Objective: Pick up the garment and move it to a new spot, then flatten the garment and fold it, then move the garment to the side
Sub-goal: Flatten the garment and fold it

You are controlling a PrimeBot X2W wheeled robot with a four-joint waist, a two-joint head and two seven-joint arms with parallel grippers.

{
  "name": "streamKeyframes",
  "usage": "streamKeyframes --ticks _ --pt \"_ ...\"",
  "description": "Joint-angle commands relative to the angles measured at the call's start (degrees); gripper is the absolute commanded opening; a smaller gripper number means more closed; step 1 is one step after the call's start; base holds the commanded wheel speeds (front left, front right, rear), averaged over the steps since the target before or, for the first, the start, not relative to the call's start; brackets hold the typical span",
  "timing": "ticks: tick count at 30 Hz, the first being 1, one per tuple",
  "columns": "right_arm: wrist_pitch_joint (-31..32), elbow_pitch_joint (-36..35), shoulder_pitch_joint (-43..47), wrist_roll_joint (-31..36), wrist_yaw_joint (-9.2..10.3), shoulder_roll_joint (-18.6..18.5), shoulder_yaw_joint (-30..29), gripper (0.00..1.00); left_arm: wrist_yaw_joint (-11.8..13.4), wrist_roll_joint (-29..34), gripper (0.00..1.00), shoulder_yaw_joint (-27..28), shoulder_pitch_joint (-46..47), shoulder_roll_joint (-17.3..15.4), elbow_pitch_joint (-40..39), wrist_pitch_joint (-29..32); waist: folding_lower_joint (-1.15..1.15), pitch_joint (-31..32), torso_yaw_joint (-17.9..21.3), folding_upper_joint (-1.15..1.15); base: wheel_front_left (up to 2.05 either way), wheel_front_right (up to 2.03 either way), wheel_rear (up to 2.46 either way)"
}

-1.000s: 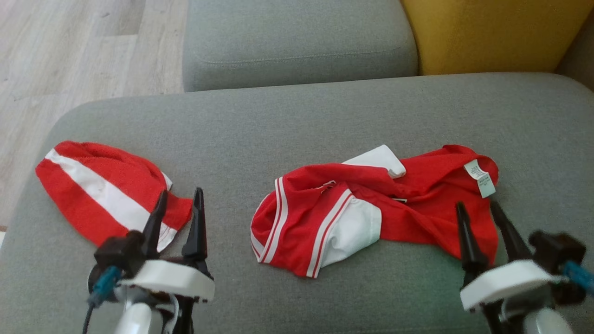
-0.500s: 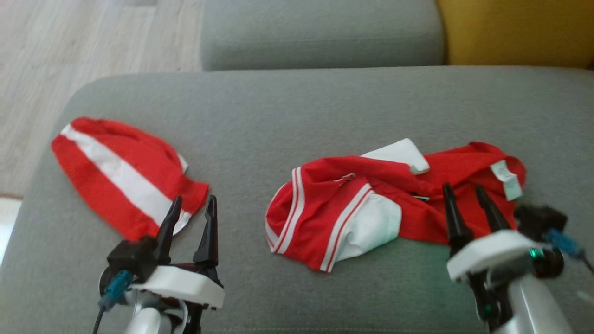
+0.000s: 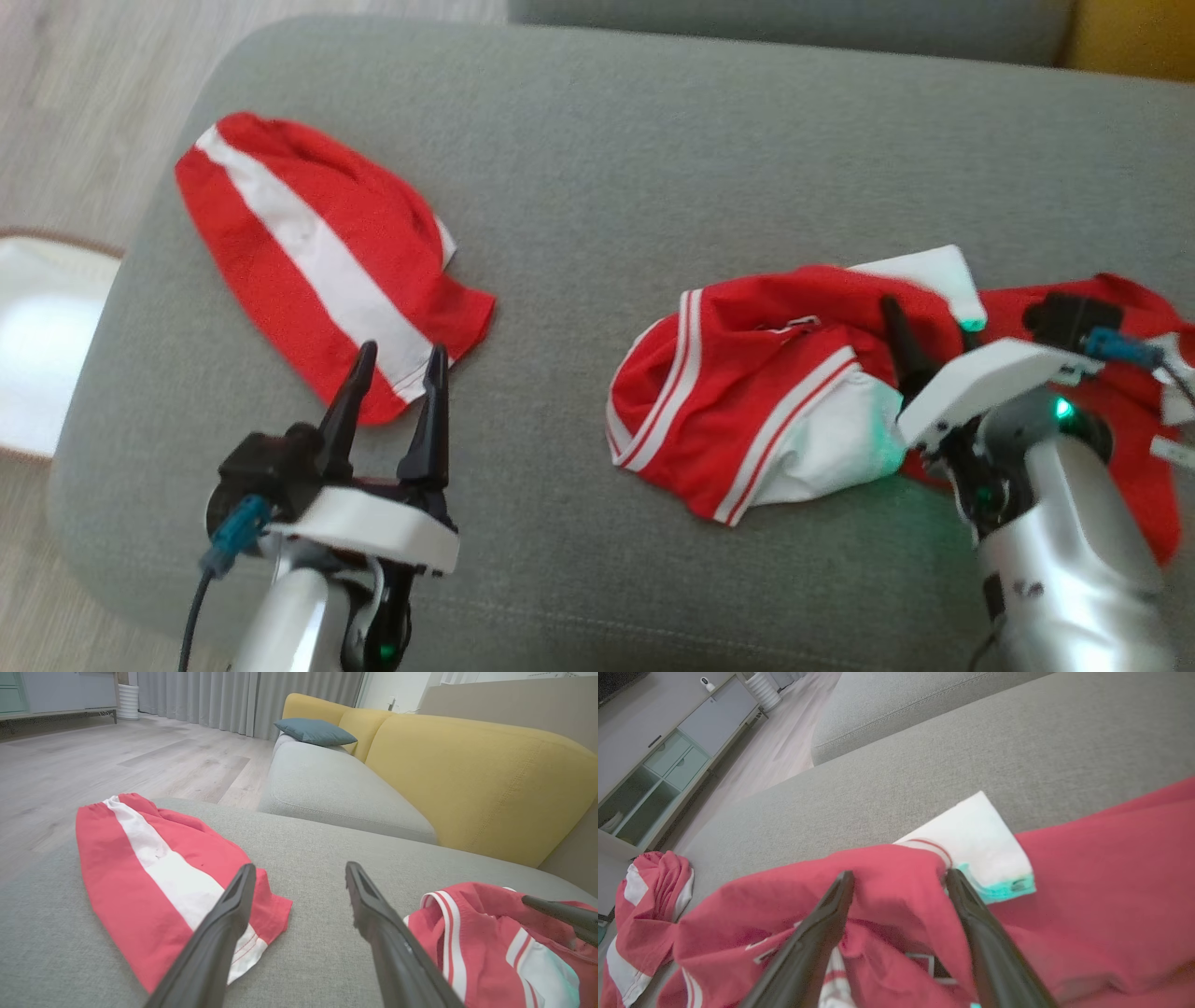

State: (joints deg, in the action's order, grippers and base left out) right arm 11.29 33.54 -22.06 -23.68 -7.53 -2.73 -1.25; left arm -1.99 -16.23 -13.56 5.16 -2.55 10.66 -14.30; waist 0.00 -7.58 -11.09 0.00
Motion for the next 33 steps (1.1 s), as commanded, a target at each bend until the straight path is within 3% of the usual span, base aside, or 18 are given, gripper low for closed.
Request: streamKeyframes --ticks 1,2,3,9,23,25,33 --pt "0.2 -0.8 -3.6 0.3 0.04 -0.2 0.5 0.97 -0.1 -0.3 1.0 1.8 3.4 -0.3 -1.8 -0.7 0.0 -1.8 -1.7 0.0 0.0 0.0 0.0" --pt "0.2 -0.1 -4.5 0.4 0.04 -0.2 0.1 0.36 -0.1 -0.3 1.0 1.7 3.6 -0.3 -1.8 -0.7 0.0 -2.0 -2.0 0.0 0.0 0.0 0.0" --pt "0.0 0.6 -5.4 0.9 0.04 -0.2 -0.5 0.0 -0.1 -0.4 1.0 1.5 3.8 -0.3 -1.8 -0.7 0.0 -2.3 -2.2 0.0 0.0 0.0 0.0" --pt "-1.6 2.7 -11.9 4.9 0.04 -0.9 -2.7 0.0 -0.1 -0.6 1.0 1.0 4.7 -0.3 -1.6 -0.7 0.0 -3.2 -3.2 0.0 0.0 0.0 0.0" --pt "-6.2 10.5 -33.8 17.8 0.04 -9.0 -0.4 0.0 0.2 -2.7 1.0 -0.9 6.7 -0.3 -2.0 -0.7 0.0 -6.2 -7.2 0.0 0.0 0.0 0.0" --pt "-7.9 14.0 -36.6 20.4 0.04 -10.1 0.8 1.0 0.3 -3.0 1.0 -1.0 7.0 -0.3 -2.1 -0.7 0.0 -6.8 -7.5 0.0 0.0 0.0 0.0" --pt "-13.2 21.2 -37.4 22.5 0.04 -8.4 1.1 1.0 0.6 -2.6 1.0 -0.1 7.0 -0.3 -2.2 -0.7 0.0 -6.1 -5.0 0.0 0.0 0.0 0.0"
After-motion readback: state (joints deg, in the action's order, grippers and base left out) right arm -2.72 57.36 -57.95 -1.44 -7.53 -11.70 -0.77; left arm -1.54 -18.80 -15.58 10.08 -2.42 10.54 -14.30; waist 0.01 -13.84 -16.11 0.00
